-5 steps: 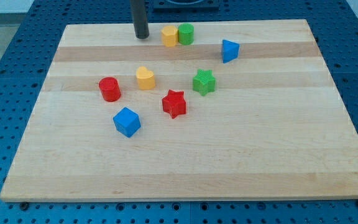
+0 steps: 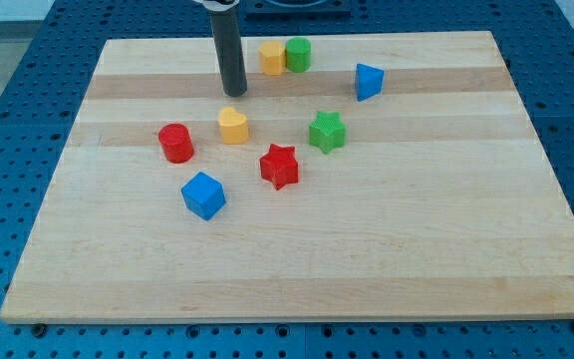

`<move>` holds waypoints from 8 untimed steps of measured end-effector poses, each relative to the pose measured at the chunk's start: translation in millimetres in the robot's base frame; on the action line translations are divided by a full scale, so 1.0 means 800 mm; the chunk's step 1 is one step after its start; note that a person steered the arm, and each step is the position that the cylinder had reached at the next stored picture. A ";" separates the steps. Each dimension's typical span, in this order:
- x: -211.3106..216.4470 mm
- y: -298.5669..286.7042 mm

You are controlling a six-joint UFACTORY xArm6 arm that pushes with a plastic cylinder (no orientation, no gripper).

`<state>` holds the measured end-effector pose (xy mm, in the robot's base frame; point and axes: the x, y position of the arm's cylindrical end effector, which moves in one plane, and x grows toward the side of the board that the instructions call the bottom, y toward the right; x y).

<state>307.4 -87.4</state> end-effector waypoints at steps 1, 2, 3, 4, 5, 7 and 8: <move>0.002 0.005; 0.003 0.005; 0.004 0.005; 0.005 0.005; 0.006 0.005; 0.008 0.020; 0.039 0.055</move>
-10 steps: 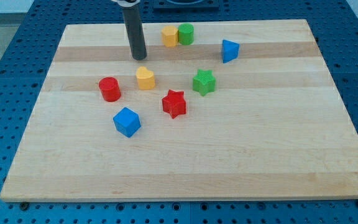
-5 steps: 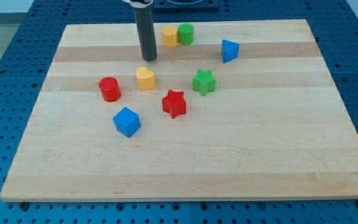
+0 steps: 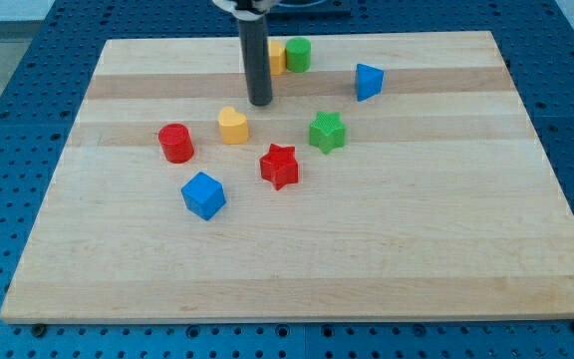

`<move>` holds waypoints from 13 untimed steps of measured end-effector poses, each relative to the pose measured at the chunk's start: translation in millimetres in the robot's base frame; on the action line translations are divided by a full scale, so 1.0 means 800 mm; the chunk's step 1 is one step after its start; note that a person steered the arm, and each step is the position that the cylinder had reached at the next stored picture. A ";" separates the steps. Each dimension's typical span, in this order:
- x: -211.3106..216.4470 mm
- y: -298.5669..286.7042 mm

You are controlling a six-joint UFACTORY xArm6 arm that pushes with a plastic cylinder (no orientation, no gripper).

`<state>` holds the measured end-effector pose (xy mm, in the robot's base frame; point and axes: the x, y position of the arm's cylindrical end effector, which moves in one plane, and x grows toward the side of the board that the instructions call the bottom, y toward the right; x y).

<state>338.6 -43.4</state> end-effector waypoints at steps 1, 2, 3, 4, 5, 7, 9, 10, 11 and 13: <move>0.023 0.010; 0.024 0.010; 0.038 0.010; 0.042 0.010; 0.049 0.021; 0.050 0.069; 0.050 0.100; 0.050 0.131; 0.037 0.144; 0.006 0.154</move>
